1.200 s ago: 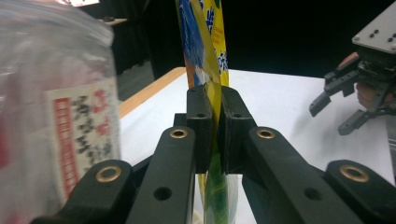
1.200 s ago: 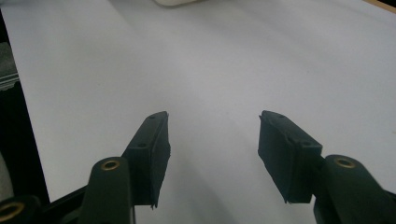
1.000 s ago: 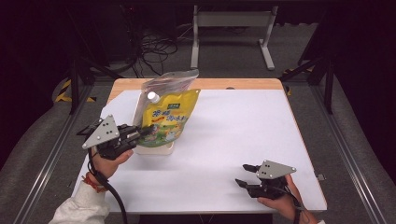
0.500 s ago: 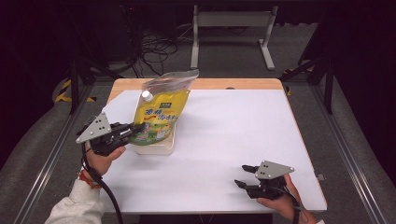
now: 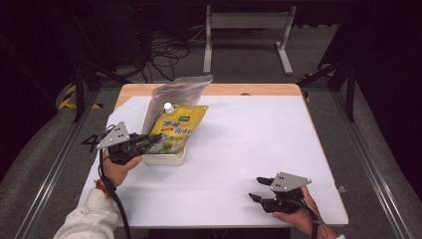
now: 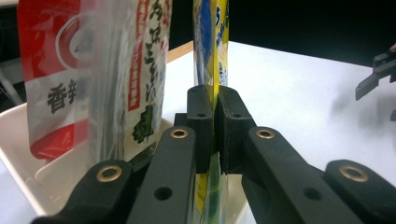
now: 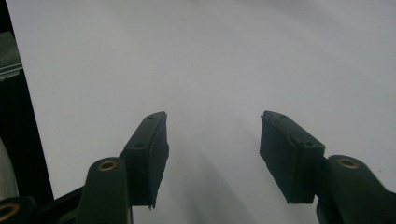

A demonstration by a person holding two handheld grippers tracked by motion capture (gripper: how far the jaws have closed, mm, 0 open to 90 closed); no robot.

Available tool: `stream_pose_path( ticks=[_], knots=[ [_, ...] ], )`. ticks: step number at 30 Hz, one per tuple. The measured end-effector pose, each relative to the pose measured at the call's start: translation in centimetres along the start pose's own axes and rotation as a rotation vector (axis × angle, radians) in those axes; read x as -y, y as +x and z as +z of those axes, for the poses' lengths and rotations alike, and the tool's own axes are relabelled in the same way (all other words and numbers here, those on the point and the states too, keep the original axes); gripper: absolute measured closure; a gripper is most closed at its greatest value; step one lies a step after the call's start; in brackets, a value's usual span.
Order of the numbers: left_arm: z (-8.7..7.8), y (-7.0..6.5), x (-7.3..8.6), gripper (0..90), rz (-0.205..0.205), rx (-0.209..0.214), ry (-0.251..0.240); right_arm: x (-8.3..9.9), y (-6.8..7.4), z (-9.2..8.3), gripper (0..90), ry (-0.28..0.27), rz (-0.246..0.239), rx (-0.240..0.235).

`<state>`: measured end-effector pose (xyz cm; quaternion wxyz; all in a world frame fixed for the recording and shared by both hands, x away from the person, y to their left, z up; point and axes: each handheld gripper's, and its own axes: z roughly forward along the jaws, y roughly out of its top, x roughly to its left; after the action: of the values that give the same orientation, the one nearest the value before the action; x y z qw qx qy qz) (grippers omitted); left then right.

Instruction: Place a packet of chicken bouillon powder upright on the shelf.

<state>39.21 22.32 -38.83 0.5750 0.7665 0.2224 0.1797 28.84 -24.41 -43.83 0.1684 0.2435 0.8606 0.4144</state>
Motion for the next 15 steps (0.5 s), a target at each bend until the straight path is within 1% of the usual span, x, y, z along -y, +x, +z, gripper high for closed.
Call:
stream_pose_path(
  ticks=[1,3,7,11,15],
  knots=[
    [-0.03,0.12,0.24,85.0,0.001,-0.002,0.017,-0.01,0.02,0.01,41.4,0.000,-0.002,-0.001],
    [-0.04,0.21,0.44,84.9,-0.002,-0.004,0.025,-0.02,0.05,0.03,41.3,0.000,-0.004,-0.002],
    [-0.09,0.08,0.52,84.6,-0.006,-0.012,0.029,-0.03,0.07,0.01,41.1,0.000,-0.005,-0.003],
    [-0.24,0.12,0.56,83.5,0.006,-0.028,0.043,-0.01,0.07,0.03,41.1,0.002,-0.005,-0.002],
    [-0.51,0.26,0.72,82.2,0.006,-0.040,0.051,-0.02,0.07,-0.02,41.1,-0.001,-0.005,-0.002]
  ],
)
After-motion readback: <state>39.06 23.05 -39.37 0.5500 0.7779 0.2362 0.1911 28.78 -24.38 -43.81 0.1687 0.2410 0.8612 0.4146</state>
